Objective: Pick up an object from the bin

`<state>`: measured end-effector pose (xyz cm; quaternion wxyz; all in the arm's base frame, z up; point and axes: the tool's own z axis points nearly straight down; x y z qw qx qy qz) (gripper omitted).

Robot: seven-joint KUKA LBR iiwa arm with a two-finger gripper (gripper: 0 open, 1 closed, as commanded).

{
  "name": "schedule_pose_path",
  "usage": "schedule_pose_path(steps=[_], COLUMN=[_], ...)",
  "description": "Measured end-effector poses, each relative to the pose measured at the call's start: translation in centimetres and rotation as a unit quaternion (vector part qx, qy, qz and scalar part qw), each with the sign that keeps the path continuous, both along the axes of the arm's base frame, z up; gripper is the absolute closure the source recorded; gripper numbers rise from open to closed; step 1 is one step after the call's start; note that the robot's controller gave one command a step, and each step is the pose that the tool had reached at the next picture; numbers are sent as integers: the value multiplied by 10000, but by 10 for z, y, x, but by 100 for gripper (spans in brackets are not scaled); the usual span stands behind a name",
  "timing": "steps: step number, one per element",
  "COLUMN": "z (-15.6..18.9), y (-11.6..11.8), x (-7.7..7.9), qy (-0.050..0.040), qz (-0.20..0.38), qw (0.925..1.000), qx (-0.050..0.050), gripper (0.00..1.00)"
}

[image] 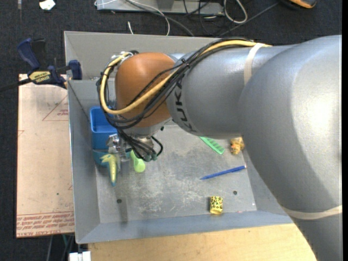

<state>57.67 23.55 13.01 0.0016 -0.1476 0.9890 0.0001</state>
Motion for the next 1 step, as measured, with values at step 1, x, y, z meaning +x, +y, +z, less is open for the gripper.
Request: schedule_pose_path(steps=[1], z=[37], y=[-4], x=[1], qy=[-2], qz=[-56], qw=[10000], qx=[12], gripper=[100])
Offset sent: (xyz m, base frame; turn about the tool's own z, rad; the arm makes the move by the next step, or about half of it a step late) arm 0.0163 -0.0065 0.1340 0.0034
